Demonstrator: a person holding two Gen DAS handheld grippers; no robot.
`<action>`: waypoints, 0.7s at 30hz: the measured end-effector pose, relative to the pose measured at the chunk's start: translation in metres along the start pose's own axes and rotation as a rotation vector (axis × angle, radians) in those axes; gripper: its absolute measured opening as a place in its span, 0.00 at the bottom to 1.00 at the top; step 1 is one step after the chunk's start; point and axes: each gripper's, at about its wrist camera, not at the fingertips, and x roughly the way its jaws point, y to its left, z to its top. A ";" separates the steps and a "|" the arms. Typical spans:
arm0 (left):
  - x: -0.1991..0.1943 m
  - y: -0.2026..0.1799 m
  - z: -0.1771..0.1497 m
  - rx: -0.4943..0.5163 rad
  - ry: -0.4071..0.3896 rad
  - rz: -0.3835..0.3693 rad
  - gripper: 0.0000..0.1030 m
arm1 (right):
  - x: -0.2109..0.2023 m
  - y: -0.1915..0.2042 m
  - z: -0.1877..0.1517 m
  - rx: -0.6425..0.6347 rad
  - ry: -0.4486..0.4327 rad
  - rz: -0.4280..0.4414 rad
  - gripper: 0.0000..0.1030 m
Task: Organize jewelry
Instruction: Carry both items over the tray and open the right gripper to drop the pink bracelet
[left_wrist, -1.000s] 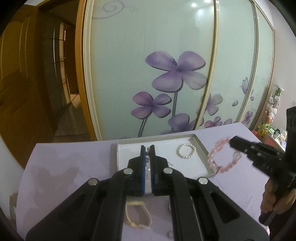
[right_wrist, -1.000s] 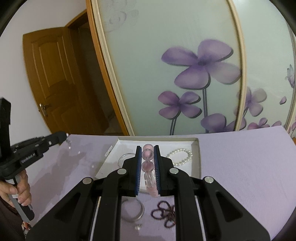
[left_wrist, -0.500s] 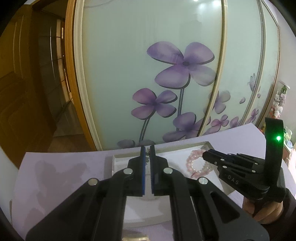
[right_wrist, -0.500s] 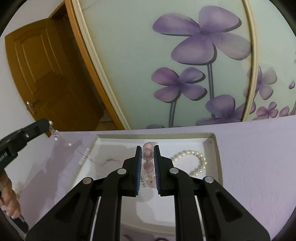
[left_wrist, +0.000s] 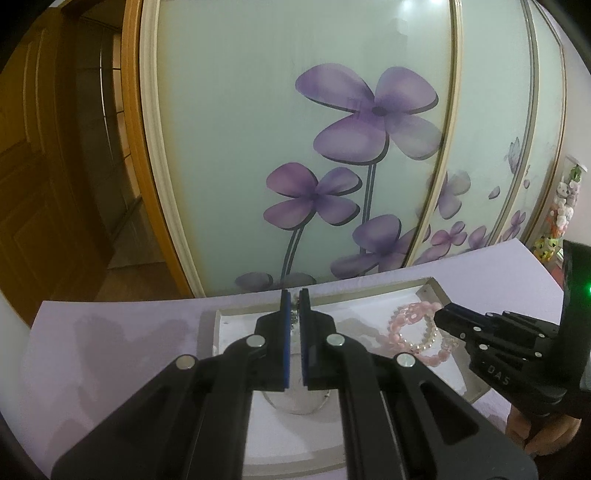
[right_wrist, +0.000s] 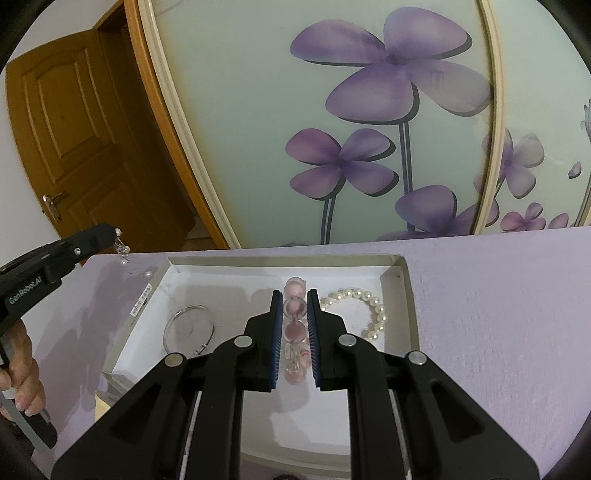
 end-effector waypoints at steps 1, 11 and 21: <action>0.003 0.000 0.000 0.000 0.004 0.002 0.04 | 0.001 0.000 -0.001 0.001 0.004 0.001 0.13; 0.017 -0.001 -0.002 -0.008 0.025 0.019 0.05 | 0.008 -0.004 -0.009 -0.021 0.040 -0.011 0.44; 0.028 0.004 -0.005 -0.026 0.044 0.025 0.05 | -0.001 -0.011 -0.018 -0.029 0.029 -0.010 0.52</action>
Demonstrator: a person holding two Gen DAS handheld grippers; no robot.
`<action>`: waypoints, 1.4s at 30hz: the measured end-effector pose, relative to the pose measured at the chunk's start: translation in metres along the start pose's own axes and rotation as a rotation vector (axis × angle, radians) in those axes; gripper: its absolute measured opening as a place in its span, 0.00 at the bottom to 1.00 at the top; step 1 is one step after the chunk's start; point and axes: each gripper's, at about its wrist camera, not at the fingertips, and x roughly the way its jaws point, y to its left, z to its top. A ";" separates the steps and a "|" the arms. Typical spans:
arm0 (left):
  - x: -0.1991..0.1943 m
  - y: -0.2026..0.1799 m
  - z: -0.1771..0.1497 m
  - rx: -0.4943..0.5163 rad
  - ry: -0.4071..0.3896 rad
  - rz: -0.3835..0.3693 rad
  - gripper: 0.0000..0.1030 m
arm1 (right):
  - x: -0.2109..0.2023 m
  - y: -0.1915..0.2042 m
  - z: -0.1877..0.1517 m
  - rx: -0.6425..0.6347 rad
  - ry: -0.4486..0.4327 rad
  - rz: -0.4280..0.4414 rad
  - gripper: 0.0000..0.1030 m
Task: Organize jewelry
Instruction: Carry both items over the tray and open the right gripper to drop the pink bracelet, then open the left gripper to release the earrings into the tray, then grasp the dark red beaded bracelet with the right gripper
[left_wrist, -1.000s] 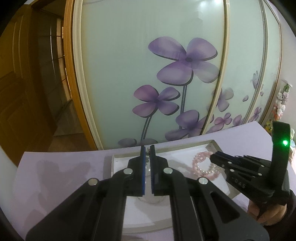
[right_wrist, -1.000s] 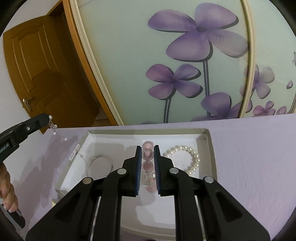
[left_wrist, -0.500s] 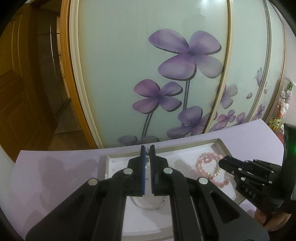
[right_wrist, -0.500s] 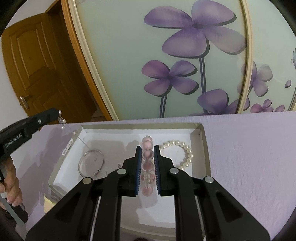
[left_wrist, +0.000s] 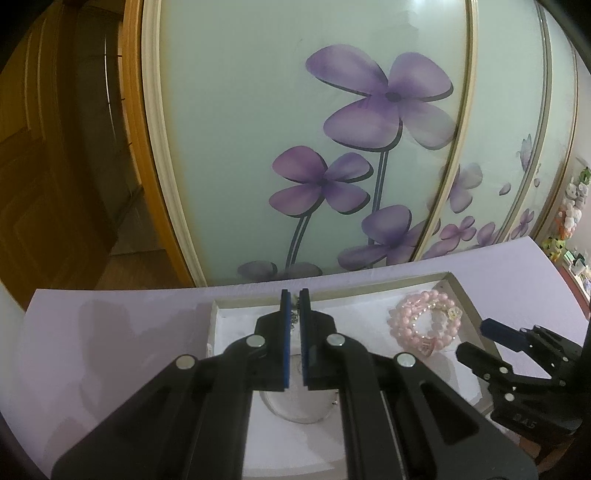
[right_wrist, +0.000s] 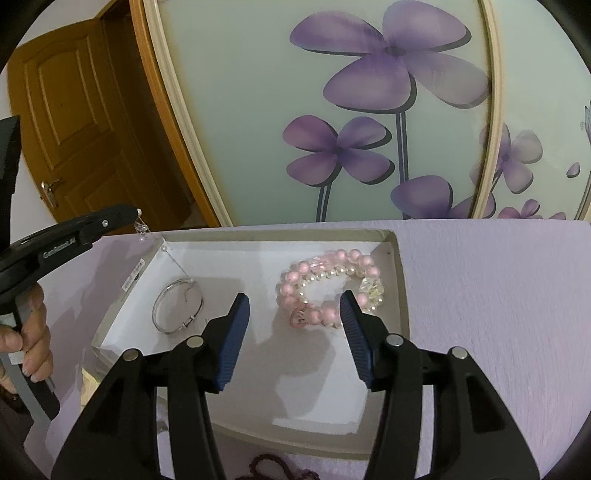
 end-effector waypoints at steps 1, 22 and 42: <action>0.001 -0.001 0.000 0.000 0.002 0.001 0.05 | -0.001 -0.001 -0.001 0.000 -0.001 -0.001 0.52; -0.010 0.012 -0.015 -0.029 -0.003 0.067 0.55 | -0.021 -0.002 -0.008 -0.010 -0.021 -0.016 0.52; -0.111 0.054 -0.112 -0.051 -0.033 0.085 0.72 | -0.094 0.005 -0.072 -0.037 -0.036 -0.012 0.51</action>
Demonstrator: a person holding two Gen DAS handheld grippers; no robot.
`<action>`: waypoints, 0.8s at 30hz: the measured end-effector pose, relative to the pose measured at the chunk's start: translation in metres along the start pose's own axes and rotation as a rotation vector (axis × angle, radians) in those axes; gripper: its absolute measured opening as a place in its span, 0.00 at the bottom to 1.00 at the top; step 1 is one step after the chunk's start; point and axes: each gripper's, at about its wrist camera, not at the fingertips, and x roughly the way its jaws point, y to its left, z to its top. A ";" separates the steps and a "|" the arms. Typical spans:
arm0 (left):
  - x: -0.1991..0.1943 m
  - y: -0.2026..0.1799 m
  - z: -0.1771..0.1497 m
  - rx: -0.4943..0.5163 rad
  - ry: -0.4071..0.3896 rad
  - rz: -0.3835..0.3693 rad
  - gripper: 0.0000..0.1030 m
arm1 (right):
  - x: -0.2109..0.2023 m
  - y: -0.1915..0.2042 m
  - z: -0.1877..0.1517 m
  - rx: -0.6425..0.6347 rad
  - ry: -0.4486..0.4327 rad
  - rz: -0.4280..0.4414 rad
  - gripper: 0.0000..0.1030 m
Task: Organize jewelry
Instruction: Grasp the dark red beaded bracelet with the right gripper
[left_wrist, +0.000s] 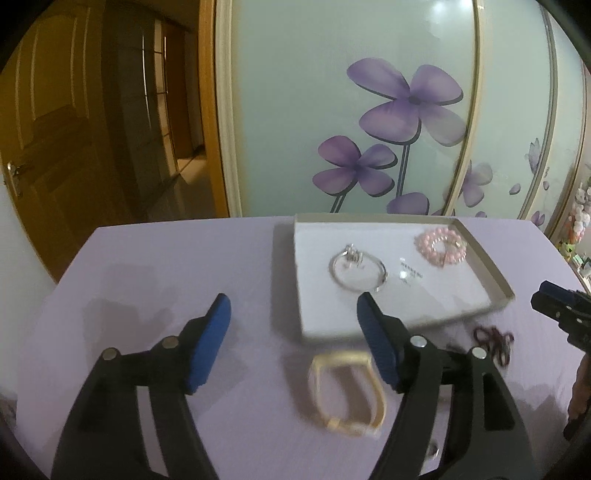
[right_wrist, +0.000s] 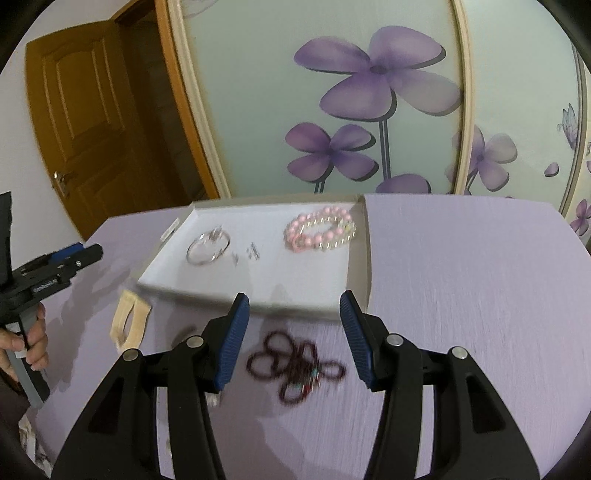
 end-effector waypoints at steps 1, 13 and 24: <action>-0.004 0.002 -0.003 0.001 -0.005 0.002 0.73 | -0.002 0.002 -0.005 -0.011 0.005 -0.002 0.51; -0.029 0.005 -0.032 0.021 -0.020 -0.001 0.80 | 0.039 0.004 -0.038 -0.043 0.163 -0.087 0.51; -0.024 0.010 -0.035 0.000 -0.004 0.005 0.80 | 0.049 0.016 -0.039 -0.113 0.167 -0.115 0.71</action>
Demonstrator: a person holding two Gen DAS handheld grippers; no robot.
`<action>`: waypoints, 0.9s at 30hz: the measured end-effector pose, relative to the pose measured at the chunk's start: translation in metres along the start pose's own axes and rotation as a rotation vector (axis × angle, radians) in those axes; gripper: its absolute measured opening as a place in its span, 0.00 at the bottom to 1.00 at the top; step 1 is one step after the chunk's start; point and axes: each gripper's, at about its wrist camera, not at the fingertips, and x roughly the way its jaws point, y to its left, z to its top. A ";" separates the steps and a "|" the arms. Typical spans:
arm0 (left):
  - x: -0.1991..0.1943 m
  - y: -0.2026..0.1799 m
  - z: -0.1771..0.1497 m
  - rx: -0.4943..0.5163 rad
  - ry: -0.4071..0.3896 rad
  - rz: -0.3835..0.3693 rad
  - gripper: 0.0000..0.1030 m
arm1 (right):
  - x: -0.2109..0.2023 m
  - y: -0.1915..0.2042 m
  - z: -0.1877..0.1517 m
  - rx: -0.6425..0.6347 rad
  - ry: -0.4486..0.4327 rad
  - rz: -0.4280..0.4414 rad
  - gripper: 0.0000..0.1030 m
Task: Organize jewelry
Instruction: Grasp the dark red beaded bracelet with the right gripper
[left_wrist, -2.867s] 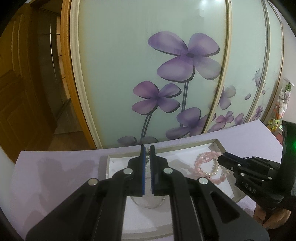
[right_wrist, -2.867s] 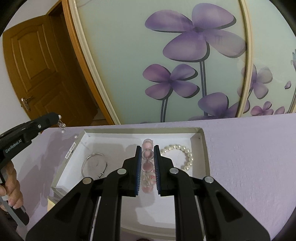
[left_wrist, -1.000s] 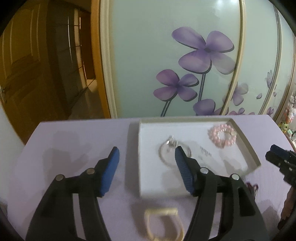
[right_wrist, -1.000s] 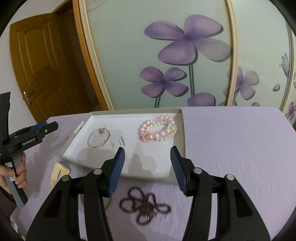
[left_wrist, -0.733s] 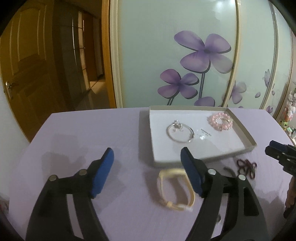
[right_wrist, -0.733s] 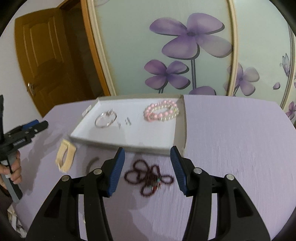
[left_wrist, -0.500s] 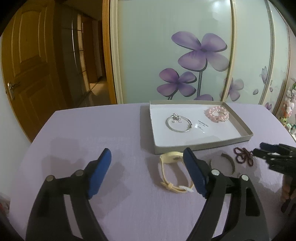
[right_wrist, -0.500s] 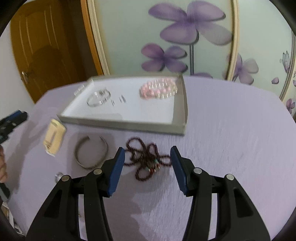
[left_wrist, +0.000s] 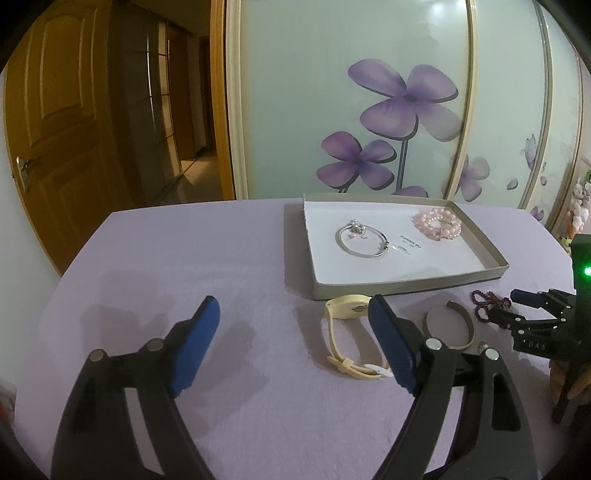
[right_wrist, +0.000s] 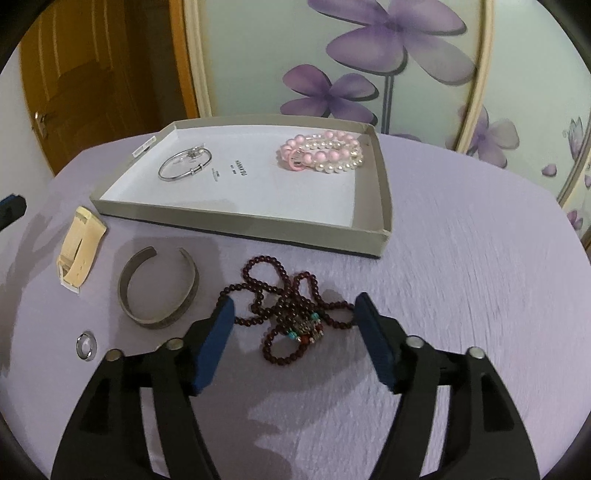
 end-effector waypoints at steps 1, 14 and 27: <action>0.000 0.001 0.000 -0.003 0.002 0.000 0.80 | 0.001 0.002 0.001 -0.015 0.001 -0.003 0.72; 0.011 0.007 -0.003 -0.024 0.034 -0.001 0.81 | 0.002 0.005 -0.005 -0.068 0.012 -0.005 0.09; 0.027 -0.013 -0.017 0.021 0.094 -0.032 0.87 | -0.041 -0.012 0.002 0.048 -0.073 0.091 0.06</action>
